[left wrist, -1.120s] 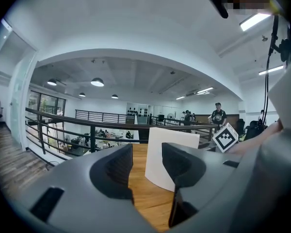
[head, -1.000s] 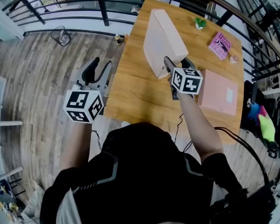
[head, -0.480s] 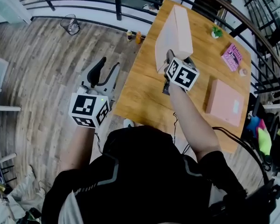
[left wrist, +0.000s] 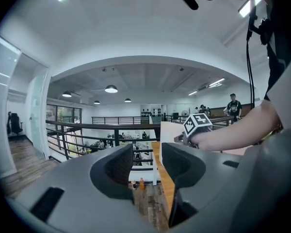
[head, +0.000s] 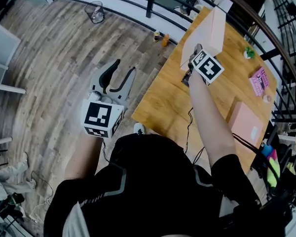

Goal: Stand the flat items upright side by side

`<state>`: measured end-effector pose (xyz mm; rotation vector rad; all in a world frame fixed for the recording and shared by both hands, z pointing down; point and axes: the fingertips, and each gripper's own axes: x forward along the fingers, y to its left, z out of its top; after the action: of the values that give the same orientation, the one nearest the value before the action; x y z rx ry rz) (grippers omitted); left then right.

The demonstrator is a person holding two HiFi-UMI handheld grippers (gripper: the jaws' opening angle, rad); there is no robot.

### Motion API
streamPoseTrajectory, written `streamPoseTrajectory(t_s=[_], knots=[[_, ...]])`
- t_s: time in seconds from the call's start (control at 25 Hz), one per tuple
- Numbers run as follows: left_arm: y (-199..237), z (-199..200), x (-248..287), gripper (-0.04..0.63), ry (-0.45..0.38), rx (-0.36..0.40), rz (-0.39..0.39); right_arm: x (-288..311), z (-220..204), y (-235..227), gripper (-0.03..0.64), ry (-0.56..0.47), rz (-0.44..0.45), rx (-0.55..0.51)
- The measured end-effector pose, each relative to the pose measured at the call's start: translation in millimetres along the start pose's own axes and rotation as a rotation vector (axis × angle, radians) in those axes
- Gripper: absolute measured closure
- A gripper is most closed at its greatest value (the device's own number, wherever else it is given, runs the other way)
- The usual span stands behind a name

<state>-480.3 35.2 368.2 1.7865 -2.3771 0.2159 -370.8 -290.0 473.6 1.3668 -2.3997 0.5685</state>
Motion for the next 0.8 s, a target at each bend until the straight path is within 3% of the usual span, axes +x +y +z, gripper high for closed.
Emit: streamPoseTrajectory(t_s=[0.12, 0.28, 0.48, 0.8], knots=[[8.3, -1.2, -8.1, 0.390, 0.008, 0.026, 0.034, 17.1, 7.4, 9.1, 0.305, -0.006, 0.001, 0.004], [13.6, -1.3, -14.7, 0.390, 0.017, 0.118, 0.060, 38.7, 17.0, 17.4, 0.304, -0.001, -0.016, 0.025], [10.8, -8.8, -23.7, 0.390, 0.025, 0.079, 0.047, 54.4, 21.6, 23.3, 0.305, -0.005, -0.077, 0.052], [25.1, -17.5, -35.8, 0.390, 0.042, 0.002, 0.083, 73.3, 28.9, 36.7, 0.299, 0.000, -0.103, 0.097]])
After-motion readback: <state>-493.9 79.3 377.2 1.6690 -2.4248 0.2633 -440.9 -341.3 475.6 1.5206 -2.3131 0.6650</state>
